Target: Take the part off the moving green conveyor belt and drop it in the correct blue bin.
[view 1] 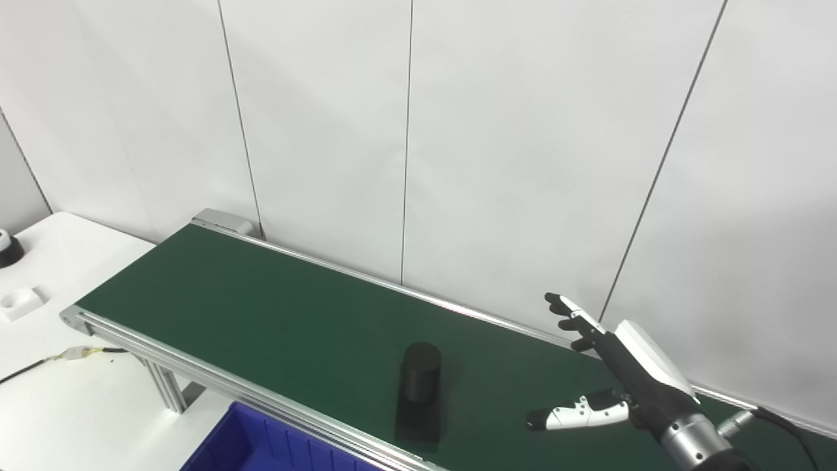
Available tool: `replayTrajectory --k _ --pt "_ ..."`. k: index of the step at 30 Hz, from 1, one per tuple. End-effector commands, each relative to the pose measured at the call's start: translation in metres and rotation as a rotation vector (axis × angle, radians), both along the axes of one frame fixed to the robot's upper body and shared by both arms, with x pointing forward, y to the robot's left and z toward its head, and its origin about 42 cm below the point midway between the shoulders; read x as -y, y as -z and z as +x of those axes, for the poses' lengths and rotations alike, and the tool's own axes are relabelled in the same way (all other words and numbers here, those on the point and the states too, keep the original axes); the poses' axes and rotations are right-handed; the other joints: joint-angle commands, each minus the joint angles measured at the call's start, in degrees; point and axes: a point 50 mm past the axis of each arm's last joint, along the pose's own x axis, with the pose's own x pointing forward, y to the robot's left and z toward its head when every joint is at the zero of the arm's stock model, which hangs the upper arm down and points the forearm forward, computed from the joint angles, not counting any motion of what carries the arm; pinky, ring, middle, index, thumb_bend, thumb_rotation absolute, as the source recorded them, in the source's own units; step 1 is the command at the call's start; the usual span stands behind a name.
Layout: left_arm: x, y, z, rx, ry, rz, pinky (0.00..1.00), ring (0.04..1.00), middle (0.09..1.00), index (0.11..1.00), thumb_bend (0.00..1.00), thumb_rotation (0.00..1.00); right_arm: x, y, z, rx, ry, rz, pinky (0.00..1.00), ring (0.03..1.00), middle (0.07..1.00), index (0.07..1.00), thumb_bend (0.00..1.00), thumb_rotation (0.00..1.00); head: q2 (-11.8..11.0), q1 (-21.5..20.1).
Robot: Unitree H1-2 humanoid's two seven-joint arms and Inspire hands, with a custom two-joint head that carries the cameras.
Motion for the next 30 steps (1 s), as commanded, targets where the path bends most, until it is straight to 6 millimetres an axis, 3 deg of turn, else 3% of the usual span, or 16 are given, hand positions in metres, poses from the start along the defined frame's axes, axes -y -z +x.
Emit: replayTrajectory --k 1,15,30 --pt "0.008 -0.008 0.007 0.046 0.01 -0.03 0.73 0.773 0.785 0.79 0.95 0.25 -0.011 -0.022 0.008 0.063 -0.008 0.013 0.75 0.869 0.925 0.96 0.91 0.38 0.1 0.0" --pt "0.009 -0.01 0.006 0.045 0.007 -0.024 0.71 0.766 0.786 0.794 0.95 0.25 -0.04 -0.014 0.028 0.032 -0.023 -0.058 0.72 0.86 0.93 0.952 0.94 0.39 0.7 0.0" --pt "0.009 -0.01 0.006 0.059 0.007 -0.031 0.7 0.754 0.782 0.8 0.94 0.25 -0.078 -0.007 0.032 0.029 -0.068 -0.112 0.79 0.877 0.925 0.95 0.94 0.4 1.2 -0.4"
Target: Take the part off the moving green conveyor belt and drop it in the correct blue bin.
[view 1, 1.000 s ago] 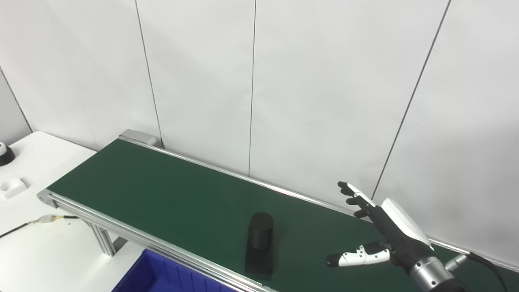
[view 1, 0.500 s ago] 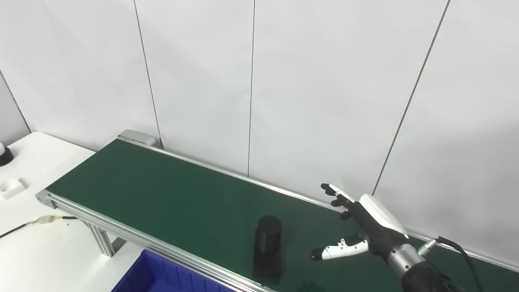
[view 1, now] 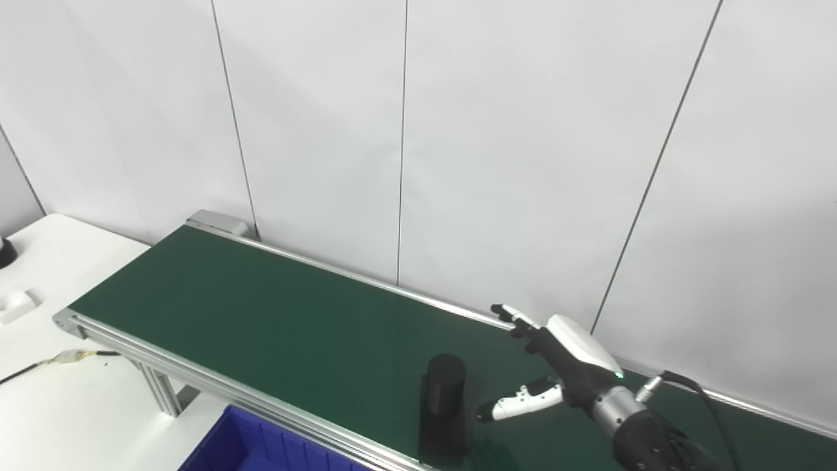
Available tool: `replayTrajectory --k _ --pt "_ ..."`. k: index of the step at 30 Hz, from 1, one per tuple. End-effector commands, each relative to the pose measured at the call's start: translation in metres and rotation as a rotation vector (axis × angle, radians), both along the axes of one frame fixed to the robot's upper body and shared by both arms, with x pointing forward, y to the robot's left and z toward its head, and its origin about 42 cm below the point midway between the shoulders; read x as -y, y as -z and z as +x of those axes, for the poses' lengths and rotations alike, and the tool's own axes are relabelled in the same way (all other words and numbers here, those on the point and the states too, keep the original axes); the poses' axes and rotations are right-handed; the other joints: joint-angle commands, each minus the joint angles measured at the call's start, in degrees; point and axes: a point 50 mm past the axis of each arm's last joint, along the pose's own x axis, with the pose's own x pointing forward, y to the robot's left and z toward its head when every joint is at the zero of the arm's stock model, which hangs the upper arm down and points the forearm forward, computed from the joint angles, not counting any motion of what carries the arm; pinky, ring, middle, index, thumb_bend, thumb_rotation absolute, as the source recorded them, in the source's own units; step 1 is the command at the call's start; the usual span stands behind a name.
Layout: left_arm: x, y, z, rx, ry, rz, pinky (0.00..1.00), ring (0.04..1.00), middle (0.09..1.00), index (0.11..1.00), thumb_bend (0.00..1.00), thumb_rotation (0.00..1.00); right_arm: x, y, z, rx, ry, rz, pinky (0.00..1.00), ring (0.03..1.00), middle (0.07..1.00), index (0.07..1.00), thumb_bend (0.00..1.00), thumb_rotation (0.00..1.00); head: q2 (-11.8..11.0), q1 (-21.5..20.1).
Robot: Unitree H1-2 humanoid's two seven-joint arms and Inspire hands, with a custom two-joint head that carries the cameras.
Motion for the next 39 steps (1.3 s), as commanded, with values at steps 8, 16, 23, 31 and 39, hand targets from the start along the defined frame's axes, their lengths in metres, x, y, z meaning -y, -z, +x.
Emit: replayTrajectory --k 8,16,23,31,39 --pt "0.006 -0.011 0.006 0.063 0.005 -0.02 0.7 0.754 0.783 0.8 0.95 0.25 -0.033 -0.016 0.01 0.07 -0.028 0.01 0.79 0.872 0.922 0.949 0.96 0.4 0.7 -0.1" --pt "0.006 -0.012 0.006 0.059 0.002 -0.024 0.71 0.758 0.787 0.801 0.95 0.23 -0.046 -0.006 0.013 0.071 -0.034 -0.032 0.8 0.867 0.923 0.95 0.95 0.41 1.4 -0.5" --pt "0.004 -0.014 0.006 0.077 0.002 -0.029 0.69 0.749 0.783 0.804 0.94 0.22 -0.056 0.012 0.017 0.057 -0.031 -0.093 0.79 0.871 0.921 0.949 0.93 0.41 2.8 -1.6" --pt "0.004 -0.018 0.005 0.096 -0.001 -0.028 0.69 0.742 0.778 0.807 0.93 0.19 -0.056 0.038 0.018 -0.027 -0.004 -0.129 0.7 0.857 0.918 0.937 0.92 0.37 4.7 -3.1" --pt "0.005 -0.02 0.004 0.077 -0.002 -0.048 0.73 0.771 0.799 0.816 0.93 0.23 -0.044 0.068 0.016 -0.124 0.024 -0.121 0.62 0.791 0.892 0.889 0.89 0.16 5.7 -3.7"
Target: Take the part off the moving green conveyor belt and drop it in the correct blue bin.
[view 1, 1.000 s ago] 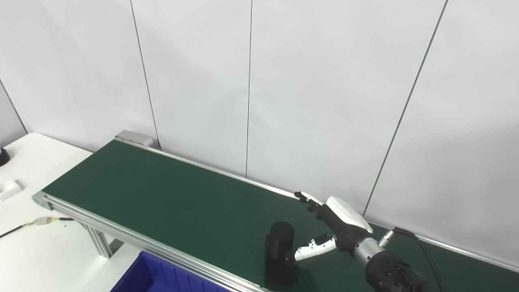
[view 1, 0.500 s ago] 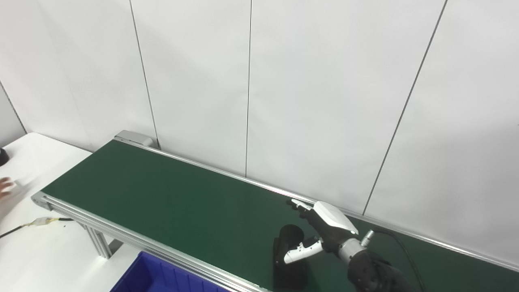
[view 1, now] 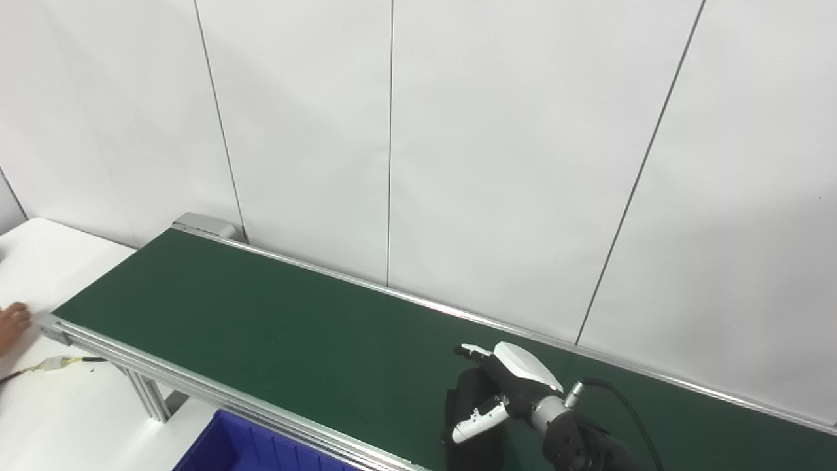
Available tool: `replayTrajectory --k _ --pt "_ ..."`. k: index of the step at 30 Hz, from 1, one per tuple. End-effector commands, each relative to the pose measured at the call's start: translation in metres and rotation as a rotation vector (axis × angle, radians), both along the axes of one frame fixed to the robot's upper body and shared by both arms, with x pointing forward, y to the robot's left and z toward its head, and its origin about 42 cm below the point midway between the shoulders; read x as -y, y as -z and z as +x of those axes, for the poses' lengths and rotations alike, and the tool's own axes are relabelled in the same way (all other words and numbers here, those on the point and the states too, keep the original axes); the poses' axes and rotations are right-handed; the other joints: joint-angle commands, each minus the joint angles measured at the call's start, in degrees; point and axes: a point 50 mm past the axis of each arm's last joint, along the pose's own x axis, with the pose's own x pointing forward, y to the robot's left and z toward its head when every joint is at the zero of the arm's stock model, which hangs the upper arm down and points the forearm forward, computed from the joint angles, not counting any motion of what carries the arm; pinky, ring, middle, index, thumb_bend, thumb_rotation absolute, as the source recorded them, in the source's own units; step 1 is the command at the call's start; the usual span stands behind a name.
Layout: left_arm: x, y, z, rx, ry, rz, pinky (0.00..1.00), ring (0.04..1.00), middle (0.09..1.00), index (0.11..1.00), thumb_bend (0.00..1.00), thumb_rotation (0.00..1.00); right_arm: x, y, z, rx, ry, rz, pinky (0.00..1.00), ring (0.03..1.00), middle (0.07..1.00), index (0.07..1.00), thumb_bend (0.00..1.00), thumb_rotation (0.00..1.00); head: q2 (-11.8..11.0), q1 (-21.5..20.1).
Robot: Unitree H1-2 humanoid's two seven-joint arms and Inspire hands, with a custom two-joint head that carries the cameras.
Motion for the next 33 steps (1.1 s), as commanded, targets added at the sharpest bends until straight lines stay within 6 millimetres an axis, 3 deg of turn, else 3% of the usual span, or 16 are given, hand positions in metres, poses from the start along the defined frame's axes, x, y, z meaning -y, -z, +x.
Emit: replayTrajectory --k 1,5,6,8,9,11,13,16,24,33 --pt "0.005 -0.012 0.004 0.052 0.0 -0.035 0.73 0.77 0.8 0.817 0.93 0.22 -0.006 0.002 -0.003 -0.007 -0.036 0.032 0.61 0.77 0.878 0.881 0.89 0.14 0.0 -0.1" --pt "0.006 -0.012 0.004 0.061 0.002 -0.03 0.72 0.763 0.797 0.818 0.91 0.24 -0.003 0.014 -0.004 0.012 -0.036 0.012 0.48 0.596 0.739 0.808 0.79 0.02 0.3 0.1" --pt "0.006 -0.012 0.004 0.059 0.001 -0.031 0.71 0.762 0.798 0.819 0.91 0.25 -0.002 0.016 -0.005 0.026 -0.04 0.004 0.43 0.51 0.633 0.739 0.66 0.01 0.6 0.1" --pt "0.007 -0.013 0.004 0.061 0.003 -0.031 0.71 0.762 0.798 0.819 0.91 0.26 -0.002 0.018 -0.006 0.043 -0.042 -0.011 0.39 0.457 0.569 0.691 0.58 0.0 0.6 0.1" --pt "0.007 -0.013 0.004 0.065 0.003 -0.03 0.71 0.76 0.797 0.82 0.9 0.25 -0.001 0.018 -0.006 0.047 -0.035 -0.017 0.39 0.421 0.52 0.62 0.54 0.0 0.7 0.1" --pt "0.007 -0.013 0.004 0.071 0.004 -0.028 0.71 0.76 0.796 0.819 0.89 0.24 -0.001 0.019 -0.008 0.052 -0.02 -0.026 0.29 0.377 0.478 0.568 0.51 0.0 0.7 0.1" --pt "0.007 -0.013 0.005 0.068 0.005 -0.032 0.73 0.766 0.798 0.82 0.89 0.25 0.0 0.02 -0.008 0.054 -0.013 -0.028 0.26 0.361 0.463 0.557 0.51 0.0 0.8 0.1" --pt "0.006 -0.012 0.005 0.065 0.003 -0.043 0.73 0.772 0.801 0.819 0.89 0.24 0.002 0.023 -0.01 0.078 -0.001 -0.015 0.32 0.395 0.48 0.541 0.51 0.0 0.8 -0.1" --pt "0.006 -0.011 0.007 0.06 0.0 -0.032 0.73 0.774 0.805 0.827 0.91 0.29 0.009 0.028 -0.016 0.165 0.048 0.106 0.37 0.401 0.502 0.533 0.51 0.0 0.8 -0.2" --pt "0.004 -0.01 0.008 0.054 0.002 -0.035 0.75 0.785 0.814 0.835 0.92 0.32 0.019 0.013 -0.021 0.249 0.099 0.216 0.27 0.359 0.464 0.554 0.5 0.0 1.0 -1.1"
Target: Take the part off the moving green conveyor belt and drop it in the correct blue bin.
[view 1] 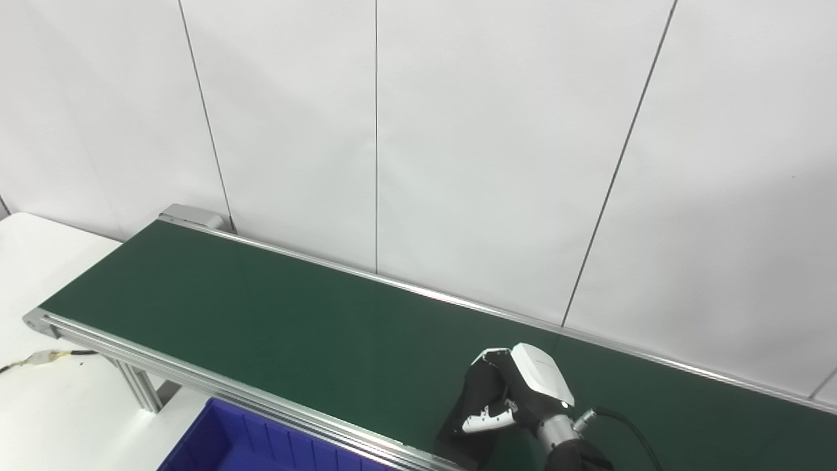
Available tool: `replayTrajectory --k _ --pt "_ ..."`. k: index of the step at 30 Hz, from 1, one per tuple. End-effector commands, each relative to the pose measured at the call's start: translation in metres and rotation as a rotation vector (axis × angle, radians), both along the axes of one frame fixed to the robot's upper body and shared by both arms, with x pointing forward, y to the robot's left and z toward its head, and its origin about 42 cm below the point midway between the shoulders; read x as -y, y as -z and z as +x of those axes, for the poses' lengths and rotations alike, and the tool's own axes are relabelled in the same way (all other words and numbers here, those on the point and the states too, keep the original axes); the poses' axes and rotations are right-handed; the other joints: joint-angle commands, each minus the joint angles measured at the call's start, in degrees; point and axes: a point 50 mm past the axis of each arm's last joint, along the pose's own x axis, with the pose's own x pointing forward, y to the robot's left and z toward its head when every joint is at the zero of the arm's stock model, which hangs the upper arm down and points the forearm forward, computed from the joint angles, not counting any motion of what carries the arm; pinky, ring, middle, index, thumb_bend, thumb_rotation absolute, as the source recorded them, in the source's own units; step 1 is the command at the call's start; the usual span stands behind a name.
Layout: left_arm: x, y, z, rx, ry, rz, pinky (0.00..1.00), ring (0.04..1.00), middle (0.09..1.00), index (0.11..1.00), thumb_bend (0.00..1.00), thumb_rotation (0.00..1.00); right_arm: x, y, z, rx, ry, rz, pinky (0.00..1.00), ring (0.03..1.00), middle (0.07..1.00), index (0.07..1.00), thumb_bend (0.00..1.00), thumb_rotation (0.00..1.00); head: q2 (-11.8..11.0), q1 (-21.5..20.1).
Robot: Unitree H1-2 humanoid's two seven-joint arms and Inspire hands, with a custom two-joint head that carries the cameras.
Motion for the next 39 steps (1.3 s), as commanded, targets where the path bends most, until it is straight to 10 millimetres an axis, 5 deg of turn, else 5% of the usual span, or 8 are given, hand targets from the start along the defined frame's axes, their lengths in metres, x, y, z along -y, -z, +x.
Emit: replayTrajectory --k 1,12,39 --pt "0.003 -0.011 0.009 0.059 0.005 -0.03 0.75 0.783 0.812 0.835 0.92 0.33 -0.005 -0.026 0.003 0.083 -0.021 0.08 0.26 0.355 0.46 0.554 0.5 0.0 0.1 -0.1" --pt "-0.003 -0.01 0.012 0.053 0.012 -0.029 0.74 0.776 0.806 0.828 0.91 0.3 0.034 -0.053 -0.01 0.124 0.041 0.212 0.21 0.364 0.488 0.516 0.51 0.0 0.9 -1.8" --pt "-0.032 -0.038 0.013 0.082 0.019 -0.042 0.72 0.769 0.806 0.829 0.87 0.23 0.11 -0.1 -0.077 0.126 0.14 0.311 0.27 0.354 0.47 0.559 0.5 0.0 10.6 -15.7"
